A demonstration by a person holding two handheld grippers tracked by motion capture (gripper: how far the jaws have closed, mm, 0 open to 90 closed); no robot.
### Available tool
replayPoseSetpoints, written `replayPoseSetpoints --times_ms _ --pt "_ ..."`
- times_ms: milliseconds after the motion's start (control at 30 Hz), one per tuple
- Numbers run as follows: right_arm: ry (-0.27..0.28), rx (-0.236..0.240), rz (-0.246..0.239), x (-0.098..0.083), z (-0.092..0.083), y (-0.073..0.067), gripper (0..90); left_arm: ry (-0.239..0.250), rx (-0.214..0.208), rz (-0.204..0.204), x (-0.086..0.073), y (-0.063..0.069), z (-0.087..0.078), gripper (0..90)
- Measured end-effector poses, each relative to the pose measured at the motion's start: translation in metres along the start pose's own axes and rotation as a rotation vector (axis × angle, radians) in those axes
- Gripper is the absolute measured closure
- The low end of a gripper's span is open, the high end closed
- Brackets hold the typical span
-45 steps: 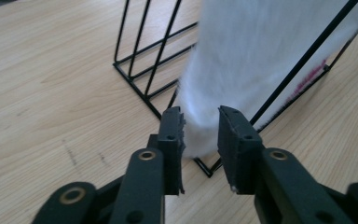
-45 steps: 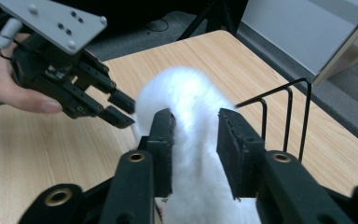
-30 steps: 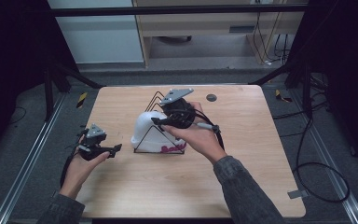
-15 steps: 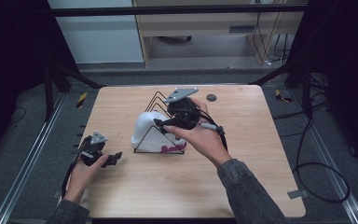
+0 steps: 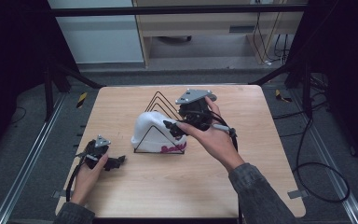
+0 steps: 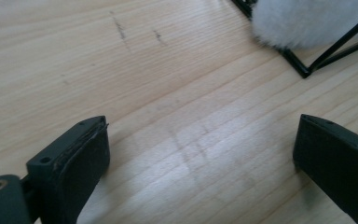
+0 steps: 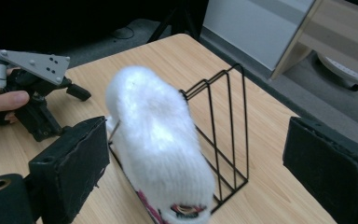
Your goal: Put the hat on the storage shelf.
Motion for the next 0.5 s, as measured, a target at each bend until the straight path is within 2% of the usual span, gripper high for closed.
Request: replayPoseSetpoints --times_ms 133,500 --pt "-0.003 -0.022 0.016 -0.01 -0.009 0.006 6.9 0.011 -0.021 0.008 0.0 0.0 0.001 0.0" --pt "-0.032 -0.083 0.062 -0.043 -0.035 0.024 6.7 0.014 -0.021 0.007 0.0 0.0 0.002 0.0"
Point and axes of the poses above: each handheld gripper's, and its own axes: z roughly forward along the jaws, x roughly out of its top, y roughly to its right, the point moved 8 cm from there along z, roughly forward along the jaws, and after that the axes turned 15 degrees about -z, right-handed, at the moved point
